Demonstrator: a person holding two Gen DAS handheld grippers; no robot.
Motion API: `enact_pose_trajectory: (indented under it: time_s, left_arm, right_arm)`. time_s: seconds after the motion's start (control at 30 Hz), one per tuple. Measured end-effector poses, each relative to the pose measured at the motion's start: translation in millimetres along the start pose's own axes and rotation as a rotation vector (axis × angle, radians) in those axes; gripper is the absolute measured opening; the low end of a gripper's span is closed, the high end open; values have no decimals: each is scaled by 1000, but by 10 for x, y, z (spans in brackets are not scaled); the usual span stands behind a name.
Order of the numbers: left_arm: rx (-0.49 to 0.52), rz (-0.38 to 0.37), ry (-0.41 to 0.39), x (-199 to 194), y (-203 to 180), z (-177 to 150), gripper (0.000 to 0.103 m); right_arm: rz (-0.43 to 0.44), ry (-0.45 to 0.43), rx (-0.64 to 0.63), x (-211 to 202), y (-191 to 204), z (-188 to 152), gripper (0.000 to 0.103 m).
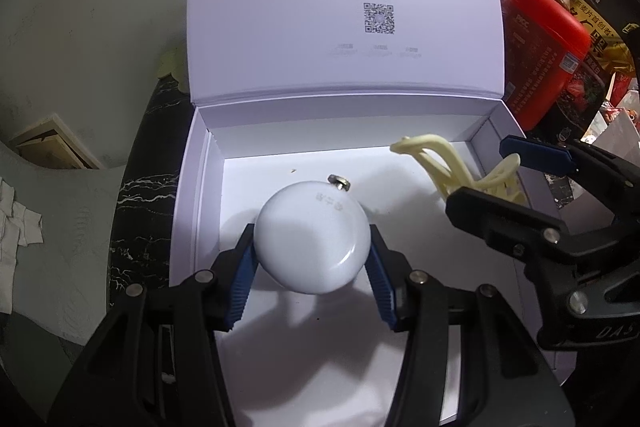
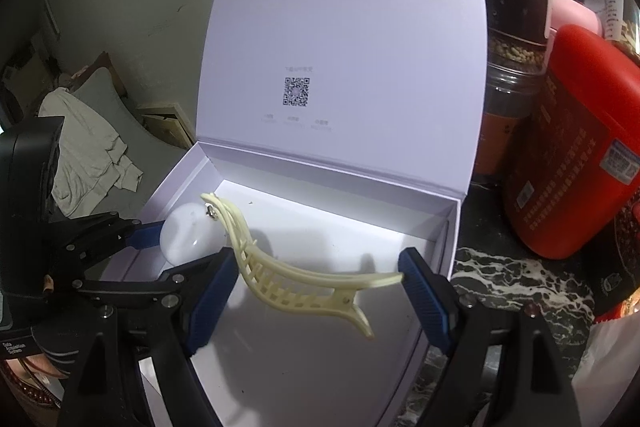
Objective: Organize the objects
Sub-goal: 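Open both grippers to drop the ball and clip inside the box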
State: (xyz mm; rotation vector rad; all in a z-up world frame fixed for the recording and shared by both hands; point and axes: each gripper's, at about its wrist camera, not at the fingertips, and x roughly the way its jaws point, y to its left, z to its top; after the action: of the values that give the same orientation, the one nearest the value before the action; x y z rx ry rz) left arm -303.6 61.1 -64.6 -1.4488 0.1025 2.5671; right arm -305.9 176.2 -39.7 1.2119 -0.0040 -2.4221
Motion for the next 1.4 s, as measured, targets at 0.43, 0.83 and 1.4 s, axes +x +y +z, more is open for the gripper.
enact_pose_trajectory:
  time_s: [0.43, 0.83, 1.4]
  left_arm:
    - [-10, 6, -14, -24, -46, -37, 57]
    - [-22, 14, -56, -191, -146, -105, 64]
    - [13, 103, -165, -1013, -86, -3, 71]
  right_arm:
    - [-39, -20, 1, -47, 16, 8, 83]
    - [-64, -55, 19, -274, 52, 49, 84]
    - [-136, -143, 53, -990, 169, 95, 90]
